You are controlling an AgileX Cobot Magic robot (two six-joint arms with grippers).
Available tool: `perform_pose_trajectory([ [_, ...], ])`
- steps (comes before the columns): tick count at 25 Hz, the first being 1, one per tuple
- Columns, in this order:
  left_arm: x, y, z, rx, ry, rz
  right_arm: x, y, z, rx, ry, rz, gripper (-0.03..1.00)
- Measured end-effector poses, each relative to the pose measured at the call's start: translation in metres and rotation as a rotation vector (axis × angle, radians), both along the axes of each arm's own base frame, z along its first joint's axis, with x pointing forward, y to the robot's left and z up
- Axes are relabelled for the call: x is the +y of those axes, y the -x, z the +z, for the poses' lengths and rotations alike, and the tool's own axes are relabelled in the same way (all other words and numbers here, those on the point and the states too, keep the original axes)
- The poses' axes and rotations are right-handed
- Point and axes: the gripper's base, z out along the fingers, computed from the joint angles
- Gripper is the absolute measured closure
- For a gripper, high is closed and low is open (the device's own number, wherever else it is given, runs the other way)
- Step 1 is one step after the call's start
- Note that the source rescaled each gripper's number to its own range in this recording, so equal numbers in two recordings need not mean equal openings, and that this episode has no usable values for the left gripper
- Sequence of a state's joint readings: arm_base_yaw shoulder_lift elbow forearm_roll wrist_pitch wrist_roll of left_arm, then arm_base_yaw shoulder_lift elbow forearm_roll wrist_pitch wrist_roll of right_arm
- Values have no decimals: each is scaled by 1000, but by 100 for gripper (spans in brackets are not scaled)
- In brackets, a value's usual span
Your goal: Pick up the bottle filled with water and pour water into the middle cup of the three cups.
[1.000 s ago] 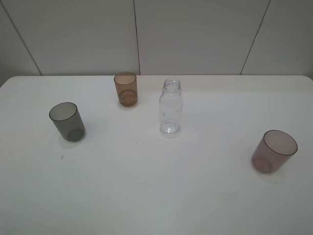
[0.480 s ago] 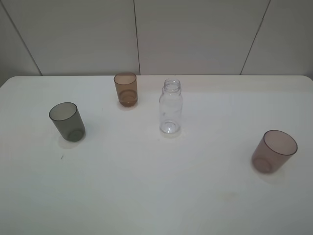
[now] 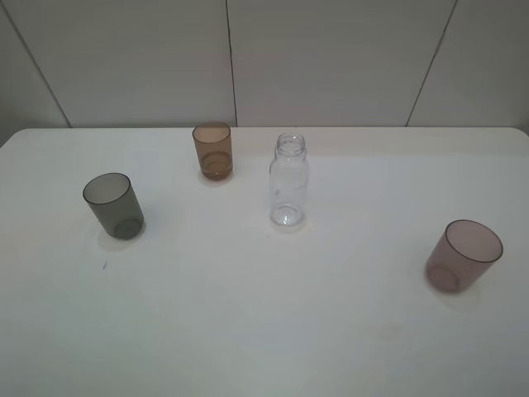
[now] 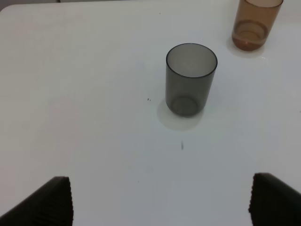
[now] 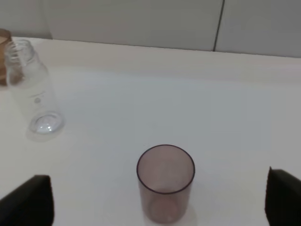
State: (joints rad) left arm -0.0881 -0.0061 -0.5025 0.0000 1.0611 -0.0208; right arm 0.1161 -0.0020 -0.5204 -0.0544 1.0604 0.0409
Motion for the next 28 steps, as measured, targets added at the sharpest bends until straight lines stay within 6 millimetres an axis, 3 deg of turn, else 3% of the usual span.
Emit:
perform_pose_trajectory([
  [28, 0, 0, 0, 0, 0, 0, 1, 0, 0, 0, 1, -65, -3],
])
